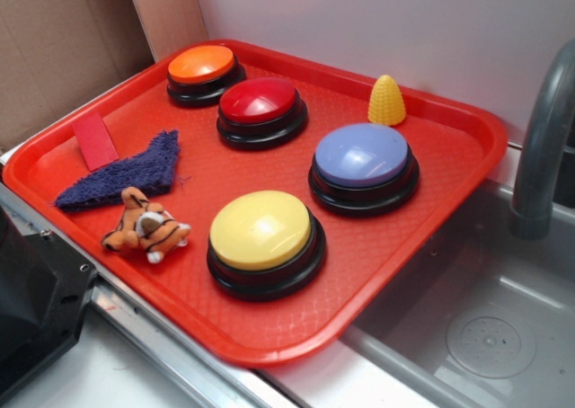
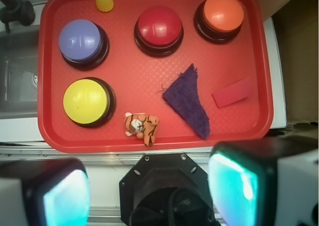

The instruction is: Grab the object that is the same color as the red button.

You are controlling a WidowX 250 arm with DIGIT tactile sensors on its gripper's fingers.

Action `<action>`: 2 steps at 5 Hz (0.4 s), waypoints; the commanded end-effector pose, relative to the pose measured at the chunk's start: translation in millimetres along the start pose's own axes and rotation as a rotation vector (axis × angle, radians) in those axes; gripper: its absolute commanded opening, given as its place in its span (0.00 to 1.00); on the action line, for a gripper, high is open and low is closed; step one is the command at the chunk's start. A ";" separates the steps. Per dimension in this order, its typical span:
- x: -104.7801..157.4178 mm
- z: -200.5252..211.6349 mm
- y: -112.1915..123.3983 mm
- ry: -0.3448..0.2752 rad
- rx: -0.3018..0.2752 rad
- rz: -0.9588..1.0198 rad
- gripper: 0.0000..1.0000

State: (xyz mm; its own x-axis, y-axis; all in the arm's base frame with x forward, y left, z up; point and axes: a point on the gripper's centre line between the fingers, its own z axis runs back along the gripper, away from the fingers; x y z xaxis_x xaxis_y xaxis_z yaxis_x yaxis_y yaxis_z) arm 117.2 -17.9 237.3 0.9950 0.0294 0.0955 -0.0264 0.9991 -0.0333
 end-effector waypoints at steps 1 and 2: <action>0.0 0.0 0.0 0.000 0.000 0.000 1.00; 17.9 -18.3 28.5 -0.039 -0.007 0.143 1.00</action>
State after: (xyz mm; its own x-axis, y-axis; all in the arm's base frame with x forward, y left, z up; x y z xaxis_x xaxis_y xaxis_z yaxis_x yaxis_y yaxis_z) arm 133.2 10.9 215.5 0.9772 0.1838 0.1063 -0.1793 0.9825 -0.0509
